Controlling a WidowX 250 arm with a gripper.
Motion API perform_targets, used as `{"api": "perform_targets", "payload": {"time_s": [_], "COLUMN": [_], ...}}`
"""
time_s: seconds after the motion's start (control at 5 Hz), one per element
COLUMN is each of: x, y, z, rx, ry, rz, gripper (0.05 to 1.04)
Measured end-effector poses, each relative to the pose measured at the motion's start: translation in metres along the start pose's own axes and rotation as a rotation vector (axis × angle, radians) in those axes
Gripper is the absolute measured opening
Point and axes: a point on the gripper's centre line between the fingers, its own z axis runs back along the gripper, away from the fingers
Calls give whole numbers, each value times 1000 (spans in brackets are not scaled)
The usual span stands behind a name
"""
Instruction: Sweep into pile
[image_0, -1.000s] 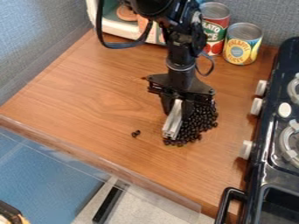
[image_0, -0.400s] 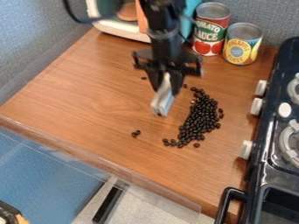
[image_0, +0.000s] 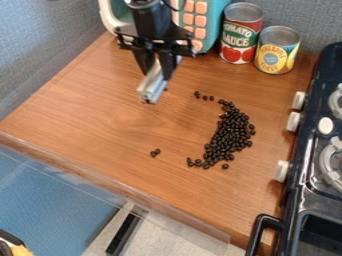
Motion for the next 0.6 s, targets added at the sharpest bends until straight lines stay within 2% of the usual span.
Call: {"api": "perform_targets", "payload": {"time_s": [0.2,0.4,0.6], "x": [-3,6,12], "y": [32,46,68], "z": [-24,-26,-32], "rx": [48,43,36], "ry": [40,57,103], "rz": [-37,-102,-139], "gripper": [365,366,366]}}
